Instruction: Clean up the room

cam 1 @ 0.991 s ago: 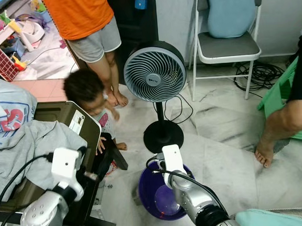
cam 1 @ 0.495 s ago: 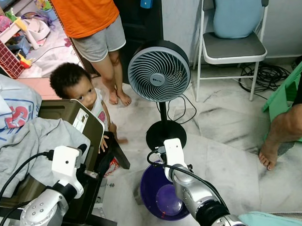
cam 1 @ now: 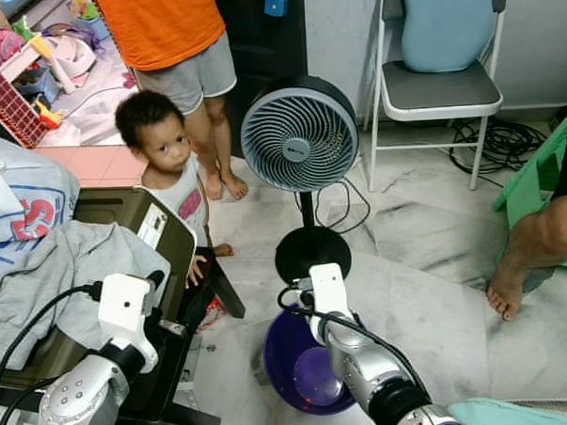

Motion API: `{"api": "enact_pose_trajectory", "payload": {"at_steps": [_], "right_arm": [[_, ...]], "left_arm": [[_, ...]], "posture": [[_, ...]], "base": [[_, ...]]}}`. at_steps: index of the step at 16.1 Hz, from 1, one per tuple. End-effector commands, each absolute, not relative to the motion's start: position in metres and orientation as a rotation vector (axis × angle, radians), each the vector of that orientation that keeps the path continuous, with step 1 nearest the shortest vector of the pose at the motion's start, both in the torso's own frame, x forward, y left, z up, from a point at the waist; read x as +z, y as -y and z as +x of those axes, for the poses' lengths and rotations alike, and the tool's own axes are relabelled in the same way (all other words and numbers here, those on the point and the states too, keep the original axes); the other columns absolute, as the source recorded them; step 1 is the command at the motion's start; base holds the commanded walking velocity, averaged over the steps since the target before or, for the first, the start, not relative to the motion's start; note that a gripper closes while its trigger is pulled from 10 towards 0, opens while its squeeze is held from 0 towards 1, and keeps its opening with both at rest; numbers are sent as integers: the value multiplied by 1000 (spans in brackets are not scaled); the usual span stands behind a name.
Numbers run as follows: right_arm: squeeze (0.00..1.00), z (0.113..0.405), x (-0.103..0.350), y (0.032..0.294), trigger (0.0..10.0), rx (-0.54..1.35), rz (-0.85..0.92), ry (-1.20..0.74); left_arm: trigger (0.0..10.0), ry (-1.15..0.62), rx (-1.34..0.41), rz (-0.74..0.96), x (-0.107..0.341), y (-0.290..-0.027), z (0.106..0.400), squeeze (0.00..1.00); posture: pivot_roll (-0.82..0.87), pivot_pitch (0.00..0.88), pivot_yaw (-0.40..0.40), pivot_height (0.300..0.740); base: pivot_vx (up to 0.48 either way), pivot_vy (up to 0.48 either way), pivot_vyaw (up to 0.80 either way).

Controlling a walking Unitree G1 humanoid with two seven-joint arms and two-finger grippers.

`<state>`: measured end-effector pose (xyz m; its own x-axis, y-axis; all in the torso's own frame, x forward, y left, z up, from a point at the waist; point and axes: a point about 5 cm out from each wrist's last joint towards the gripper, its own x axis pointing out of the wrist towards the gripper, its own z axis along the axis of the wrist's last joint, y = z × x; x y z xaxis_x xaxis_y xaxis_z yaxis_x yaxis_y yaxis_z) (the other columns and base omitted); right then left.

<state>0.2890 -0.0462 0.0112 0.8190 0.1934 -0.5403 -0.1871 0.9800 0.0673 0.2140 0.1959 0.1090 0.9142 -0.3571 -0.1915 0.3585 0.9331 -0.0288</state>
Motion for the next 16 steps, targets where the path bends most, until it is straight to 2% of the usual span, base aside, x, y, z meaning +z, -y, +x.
{"api": "enact_pose_trajectory", "payload": {"at_steps": [1, 9, 11, 16], "right_arm": [[1000, 292, 38, -9, 10000, 316, 102, -523], [1000, 294, 38, -4, 10000, 302, 106, -518], [1000, 303, 48, 4, 10000, 285, 108, -456], [1000, 313, 86, 67, 10000, 211, -11, -180]], "left_arm": [[10000, -220, -369, 21, 106, -199, 211, 0], [10000, -219, -375, 14, 105, -195, 213, 0], [10000, -214, -376, 9, 105, -193, 217, 0], [10000, -159, -395, -41, 109, -176, 238, 0]], "posture": [[-30, 106, 141, 740], [-41, 109, 144, 740], [-59, 95, 147, 740], [-136, 46, 146, 740]], "base": [[0, 0, 0], [0, 0, 0], [0, 0, 0], [0, 0, 0]]}}
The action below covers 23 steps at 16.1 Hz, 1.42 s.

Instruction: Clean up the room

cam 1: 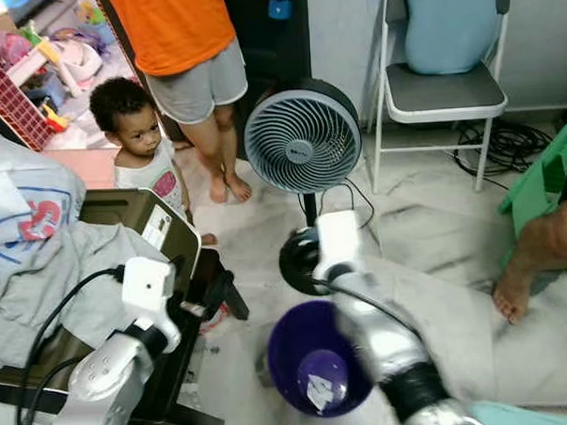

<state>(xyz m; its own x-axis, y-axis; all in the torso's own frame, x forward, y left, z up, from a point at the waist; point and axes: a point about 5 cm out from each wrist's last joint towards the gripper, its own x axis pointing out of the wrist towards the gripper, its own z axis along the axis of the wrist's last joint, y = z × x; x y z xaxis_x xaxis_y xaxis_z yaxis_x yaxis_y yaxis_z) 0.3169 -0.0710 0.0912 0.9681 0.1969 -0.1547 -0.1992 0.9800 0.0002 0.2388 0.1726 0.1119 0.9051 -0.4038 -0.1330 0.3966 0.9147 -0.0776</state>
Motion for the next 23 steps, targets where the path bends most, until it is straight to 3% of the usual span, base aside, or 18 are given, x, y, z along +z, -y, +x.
{"api": "enact_pose_trajectory", "payload": {"at_steps": [1, 2, 10, 20, 21, 22, 23], "right_arm": [[1000, 312, 92, 79, 10000, 198, -32, -139], [1000, 304, 104, 99, 10000, 168, -62, -80], [1000, 253, 104, 160, 10000, 52, -147, -63], [1000, 253, 117, 163, 10000, 31, -60, -10], [576, 255, 120, 165, 10000, 31, -63, 3], [0, 256, 120, 166, 10000, 37, -71, 2], [0, 256, 120, 166, 10000, 41, -75, 2]], "left_arm": [[10000, -149, -400, -49, 110, -173, 242, 0], [10000, -136, -411, -61, 110, -167, 246, 0], [10000, -99, -400, -91, 107, -164, 246, 0], [10000, -97, -347, -109, 107, -164, 256, 0], [10000, -95, -355, -111, 107, -159, 256, 0], [10000, -94, -356, -113, 107, -157, 256, 0], [10000, -93, -356, -114, 107, -156, 256, 0]], "posture": [[-150, 39, 147, 740], [-173, 25, 150, 740], [-243, 0, 158, 740], [-255, 0, 163, 740], [-254, 0, 155, 740], [-250, 0, 150, 740], [-248, 0, 148, 740]], "base": [[0, 0, 0], [0, 0, 0], [0, 0, 0], [0, 0, 0], [0, 0, 0], [0, 0, 0], [0, 0, 0]]}}
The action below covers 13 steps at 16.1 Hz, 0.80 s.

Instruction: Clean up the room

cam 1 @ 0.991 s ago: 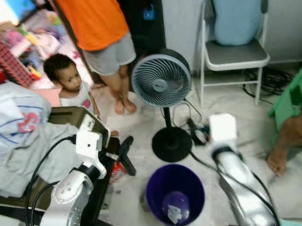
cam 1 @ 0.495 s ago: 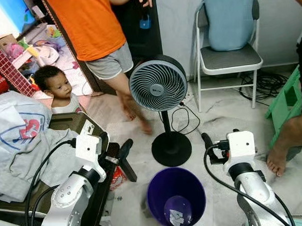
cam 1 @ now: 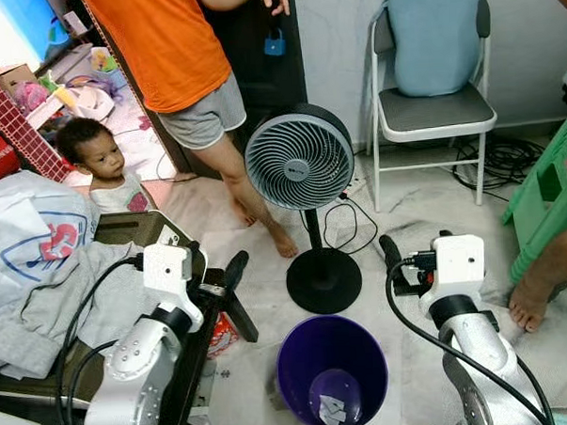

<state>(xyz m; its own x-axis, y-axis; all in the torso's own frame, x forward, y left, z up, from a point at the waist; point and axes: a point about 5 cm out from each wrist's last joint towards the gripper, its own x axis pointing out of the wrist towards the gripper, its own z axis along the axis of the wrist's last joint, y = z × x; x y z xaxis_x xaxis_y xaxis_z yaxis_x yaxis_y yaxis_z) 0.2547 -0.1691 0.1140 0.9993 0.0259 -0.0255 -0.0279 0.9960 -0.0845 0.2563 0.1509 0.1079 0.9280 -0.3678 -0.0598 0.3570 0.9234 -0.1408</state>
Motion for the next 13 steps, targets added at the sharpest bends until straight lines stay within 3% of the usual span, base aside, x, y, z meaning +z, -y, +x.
{"api": "enact_pose_trajectory", "payload": {"at_steps": [1, 3, 13], "right_arm": [[0, 257, 120, 163, 10000, 58, -91, 1], [0, 258, 120, 158, 10000, 89, -96, -3], [0, 261, 126, 161, 10000, 98, -115, 17]], "left_arm": [[10000, -87, -353, -117, 108, -155, 256, 0], [10000, -83, -347, -118, 108, -155, 257, 0], [10000, -60, -335, -135, 107, -149, 262, 0]], "posture": [[-242, 0, 136, 740], [-241, 0, 129, 740], [-271, 0, 117, 740]], "base": [[0, 0, 0], [0, 0, 291], [0, 0, 792]]}}
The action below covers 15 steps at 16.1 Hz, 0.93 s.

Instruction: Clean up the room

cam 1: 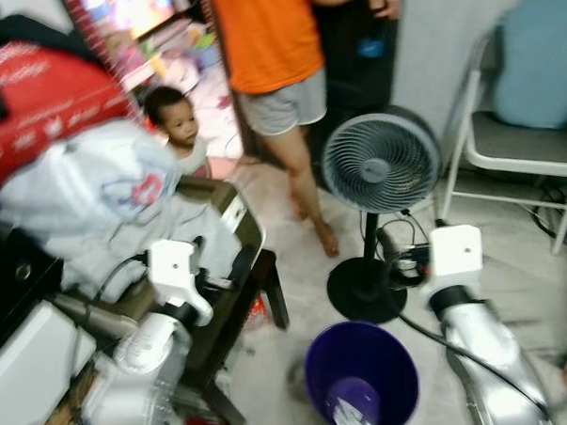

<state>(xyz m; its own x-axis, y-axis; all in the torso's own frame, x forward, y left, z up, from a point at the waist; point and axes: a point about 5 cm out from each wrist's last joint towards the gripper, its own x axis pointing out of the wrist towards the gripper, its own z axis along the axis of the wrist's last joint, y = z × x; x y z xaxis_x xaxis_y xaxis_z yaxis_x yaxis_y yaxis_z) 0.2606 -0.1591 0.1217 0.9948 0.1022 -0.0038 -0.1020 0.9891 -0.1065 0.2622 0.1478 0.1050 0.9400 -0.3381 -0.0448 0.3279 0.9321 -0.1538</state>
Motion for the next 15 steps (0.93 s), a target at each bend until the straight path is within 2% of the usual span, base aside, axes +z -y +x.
{"api": "enact_pose_trajectory", "payload": {"at_steps": [1, 4, 6, 15], "right_arm": [[0, 261, 127, 161, 10000, 100, -117, 18], [0, 262, 127, 161, 10000, 95, -115, 21], [0, 262, 127, 161, 10000, 92, -118, 23], [0, 260, 127, 158, 10000, 104, -118, 21]], "left_arm": [[10000, -59, -335, -135, 107, -148, 263, 0], [10000, -56, -336, -135, 108, -147, 263, 0], [10000, -55, -338, -128, 108, -147, 263, 0], [10000, -50, -299, -98, 107, -149, 260, 0]], "posture": [[-271, 0, 119, 740], [-273, 0, 121, 740], [-273, 0, 124, 740], [-262, 0, 114, 740]], "base": [[0, 0, 600], [0, 0, 648], [0, 0, 0], [0, 0, 793]]}}
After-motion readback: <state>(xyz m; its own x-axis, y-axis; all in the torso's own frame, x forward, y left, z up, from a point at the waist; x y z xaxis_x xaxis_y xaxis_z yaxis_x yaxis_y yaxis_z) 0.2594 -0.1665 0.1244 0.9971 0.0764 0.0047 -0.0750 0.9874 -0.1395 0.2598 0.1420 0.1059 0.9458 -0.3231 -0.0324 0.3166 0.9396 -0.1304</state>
